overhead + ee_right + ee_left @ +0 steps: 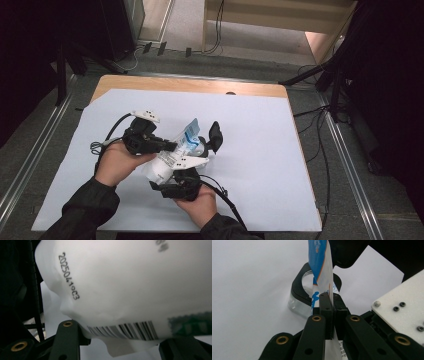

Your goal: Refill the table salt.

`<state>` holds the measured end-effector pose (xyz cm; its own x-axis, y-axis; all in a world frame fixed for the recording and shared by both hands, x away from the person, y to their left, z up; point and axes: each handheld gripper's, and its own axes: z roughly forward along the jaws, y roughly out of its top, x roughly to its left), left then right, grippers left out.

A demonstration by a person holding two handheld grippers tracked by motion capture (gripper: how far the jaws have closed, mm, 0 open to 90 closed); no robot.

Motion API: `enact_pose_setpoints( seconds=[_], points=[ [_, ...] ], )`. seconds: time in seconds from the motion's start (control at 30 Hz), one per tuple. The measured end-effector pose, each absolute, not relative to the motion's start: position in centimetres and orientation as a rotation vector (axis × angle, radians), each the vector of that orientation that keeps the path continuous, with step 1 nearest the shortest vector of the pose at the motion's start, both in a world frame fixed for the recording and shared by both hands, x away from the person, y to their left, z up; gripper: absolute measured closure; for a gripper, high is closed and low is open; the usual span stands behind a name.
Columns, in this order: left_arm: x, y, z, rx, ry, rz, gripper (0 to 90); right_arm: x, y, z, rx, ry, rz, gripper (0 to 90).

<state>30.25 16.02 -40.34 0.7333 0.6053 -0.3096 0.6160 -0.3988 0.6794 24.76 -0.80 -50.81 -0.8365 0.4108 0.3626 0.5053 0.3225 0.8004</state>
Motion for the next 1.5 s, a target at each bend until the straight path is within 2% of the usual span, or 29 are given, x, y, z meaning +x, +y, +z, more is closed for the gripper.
enact_pose_setpoints(
  seconds=[0.33,0.6,1.5],
  points=[
    [30.41,16.22,-40.43,2.085,0.918,-0.038,89.8,24.85,-0.92,-50.6,-0.884,-2.434,-1.547,60.2],
    [30.4,16.31,-40.49,2.064,0.905,-0.037,84.4,24.87,-1.01,-50.28,-0.866,-2.435,-1.559,60.5],
    [30.36,16.2,-40.68,2.062,0.904,-0.029,85.2,24.84,-0.85,-50.14,-0.836,-2.464,-1.556,60.3]
  ],
)
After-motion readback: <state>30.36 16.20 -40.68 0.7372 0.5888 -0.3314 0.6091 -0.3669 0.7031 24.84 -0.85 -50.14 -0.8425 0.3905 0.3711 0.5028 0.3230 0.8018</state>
